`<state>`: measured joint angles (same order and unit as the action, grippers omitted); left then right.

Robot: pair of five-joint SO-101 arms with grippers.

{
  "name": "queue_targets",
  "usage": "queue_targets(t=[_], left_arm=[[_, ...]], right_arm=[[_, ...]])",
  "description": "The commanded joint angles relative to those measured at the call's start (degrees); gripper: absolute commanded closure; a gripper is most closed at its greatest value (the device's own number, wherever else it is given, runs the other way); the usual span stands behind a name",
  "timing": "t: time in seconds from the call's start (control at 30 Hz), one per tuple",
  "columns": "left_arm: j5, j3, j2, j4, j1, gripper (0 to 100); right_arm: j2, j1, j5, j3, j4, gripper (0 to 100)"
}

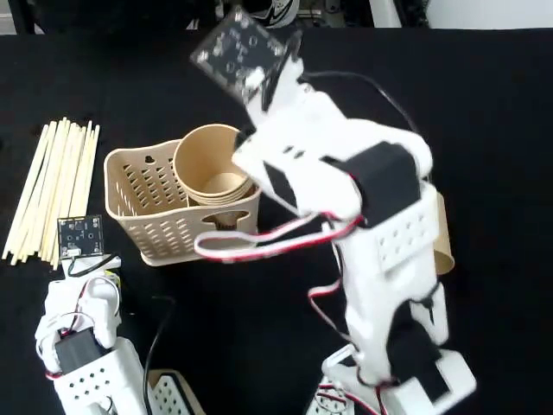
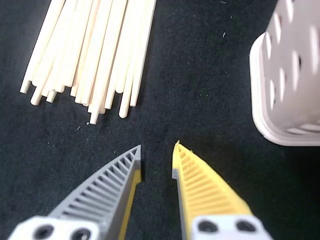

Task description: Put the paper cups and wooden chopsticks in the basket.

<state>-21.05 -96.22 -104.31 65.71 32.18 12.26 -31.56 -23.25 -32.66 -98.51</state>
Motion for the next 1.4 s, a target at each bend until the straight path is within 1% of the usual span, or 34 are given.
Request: queue_targets(t=[0.0,0.3,0.4,0.47,0.53,0.63,0.77,0.97,1.07,1.13,1.2,1.3,1.37], left_arm=[[-0.4,-1.1,-0.2,-0.5,-0.2,89],[-0.4,-1.1,-0.2,-0.4,-0.2,89],[-0.4,-1.1,-0.2,-0.5,-0.2,89],[-0.4,-1.1,-0.2,-0.5,-0.2,89],[-0.4,-1.1,-0.2,-0.5,-0.2,89],[-0.4,-1.1,-0.2,-0.6,-0.2,89],[-0.4,-1.1,-0.2,-0.6,-0.2,89],[-0.4,-1.1,-0.2,-0.6,-0.2,89],[-0.4,-1.1,-0.2,-0.5,-0.2,89],[-0.4,-1.1,-0.2,-0.4,-0.1,89],[-0.4,-1.1,-0.2,-0.4,-0.1,89],[-0.4,-1.1,-0.2,-0.4,-0.1,89],[-0.4,-1.1,-0.2,-0.4,-0.1,89]], right_arm=[[8.3,-2.3,-1.3,12.7,6.2,98.7],[34.1,-2.5,-0.9,67.4,46.7,98.7],[39.7,-2.3,-1.1,84.4,58.8,98.7],[40.5,-2.4,-1.3,92.4,65.1,98.7],[39.5,-2.1,-1.3,95.1,67.5,98.7],[38.9,-1.3,-1.3,92.7,66.2,98.7],[39.5,-1.5,-1.3,83.2,60.0,98.7],[41.5,-1.1,-1.4,61.5,42.2,98.6],[41.8,0.4,-5.6,51.4,32.0,98.6],[41.7,2.9,-8.7,47.3,26.4,98.5],[42.0,7.4,-12.3,46.8,21.9,98.4],[42.0,15.4,-18.2,48.3,15.9,98.2],[42.0,22.3,-22.0,51.2,14.2,97.4]])
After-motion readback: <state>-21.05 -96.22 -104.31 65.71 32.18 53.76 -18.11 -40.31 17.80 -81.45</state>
